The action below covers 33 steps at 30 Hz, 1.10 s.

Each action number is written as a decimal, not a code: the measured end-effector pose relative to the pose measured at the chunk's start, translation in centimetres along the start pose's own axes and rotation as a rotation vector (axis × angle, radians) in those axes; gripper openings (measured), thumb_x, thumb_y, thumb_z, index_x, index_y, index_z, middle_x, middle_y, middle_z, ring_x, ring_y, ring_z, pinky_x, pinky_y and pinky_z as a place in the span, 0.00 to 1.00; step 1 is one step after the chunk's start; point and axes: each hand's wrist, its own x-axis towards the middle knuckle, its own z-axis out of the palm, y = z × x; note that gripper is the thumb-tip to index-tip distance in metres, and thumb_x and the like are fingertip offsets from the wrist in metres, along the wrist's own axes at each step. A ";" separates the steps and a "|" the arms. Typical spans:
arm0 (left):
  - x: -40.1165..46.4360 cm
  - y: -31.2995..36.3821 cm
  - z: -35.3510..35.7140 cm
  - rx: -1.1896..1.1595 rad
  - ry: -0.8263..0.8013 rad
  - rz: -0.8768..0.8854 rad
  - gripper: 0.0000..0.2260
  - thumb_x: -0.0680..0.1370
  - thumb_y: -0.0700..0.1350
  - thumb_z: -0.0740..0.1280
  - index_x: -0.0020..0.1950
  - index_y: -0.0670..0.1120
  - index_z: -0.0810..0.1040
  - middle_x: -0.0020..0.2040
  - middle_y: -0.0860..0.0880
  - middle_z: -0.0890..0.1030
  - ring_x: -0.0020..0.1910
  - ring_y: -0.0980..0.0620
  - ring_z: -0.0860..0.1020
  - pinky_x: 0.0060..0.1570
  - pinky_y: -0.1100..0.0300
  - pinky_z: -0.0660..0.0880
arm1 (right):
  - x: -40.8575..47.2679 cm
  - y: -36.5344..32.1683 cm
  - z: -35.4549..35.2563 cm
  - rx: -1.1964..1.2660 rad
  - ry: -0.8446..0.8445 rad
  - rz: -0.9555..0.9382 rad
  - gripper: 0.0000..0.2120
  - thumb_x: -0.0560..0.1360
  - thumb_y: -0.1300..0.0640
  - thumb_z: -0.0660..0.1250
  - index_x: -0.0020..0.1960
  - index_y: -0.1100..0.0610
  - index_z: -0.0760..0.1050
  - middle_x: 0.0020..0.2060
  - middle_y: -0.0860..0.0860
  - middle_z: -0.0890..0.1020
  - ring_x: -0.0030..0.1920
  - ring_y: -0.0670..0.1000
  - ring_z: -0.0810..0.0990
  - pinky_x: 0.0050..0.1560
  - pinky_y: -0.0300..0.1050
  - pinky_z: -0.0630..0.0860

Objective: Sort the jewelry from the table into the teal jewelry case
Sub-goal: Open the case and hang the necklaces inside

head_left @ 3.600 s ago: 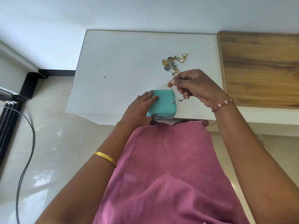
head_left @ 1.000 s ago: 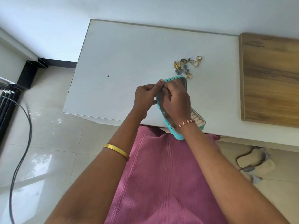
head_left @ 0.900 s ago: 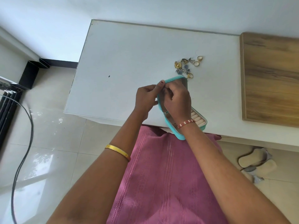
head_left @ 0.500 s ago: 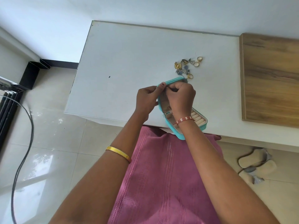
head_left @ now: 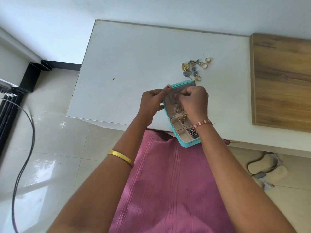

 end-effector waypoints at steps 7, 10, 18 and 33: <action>0.1 -0.1 0.0 -0.007 -0.011 -0.013 0.15 0.76 0.50 0.67 0.52 0.40 0.81 0.45 0.45 0.82 0.42 0.51 0.80 0.37 0.62 0.78 | -0.2 1.0 -0.7 0.025 0.000 0.027 0.07 0.71 0.61 0.70 0.47 0.63 0.81 0.40 0.59 0.84 0.41 0.56 0.83 0.46 0.53 0.81; 0.1 -0.1 0.1 -0.001 -0.009 -0.010 0.15 0.76 0.51 0.66 0.53 0.39 0.81 0.45 0.45 0.82 0.43 0.51 0.80 0.37 0.62 0.78 | -0.4 1.4 -0.8 0.038 -0.012 0.042 0.07 0.71 0.61 0.70 0.48 0.63 0.81 0.40 0.58 0.84 0.41 0.56 0.83 0.47 0.51 0.81; 0.0 0.1 0.1 -0.011 -0.009 -0.012 0.15 0.76 0.50 0.67 0.53 0.39 0.81 0.45 0.45 0.82 0.43 0.51 0.80 0.37 0.62 0.78 | -0.9 1.5 -1.0 0.044 -0.052 -0.002 0.05 0.72 0.61 0.69 0.46 0.61 0.81 0.38 0.57 0.83 0.38 0.53 0.81 0.38 0.38 0.77; -0.1 0.3 0.0 -0.009 -0.003 -0.006 0.15 0.76 0.51 0.67 0.52 0.40 0.81 0.46 0.44 0.83 0.44 0.51 0.81 0.35 0.64 0.78 | -3.4 0.2 -4.2 0.062 -0.383 -0.021 0.07 0.73 0.57 0.69 0.39 0.60 0.79 0.28 0.52 0.80 0.25 0.40 0.75 0.34 0.30 0.75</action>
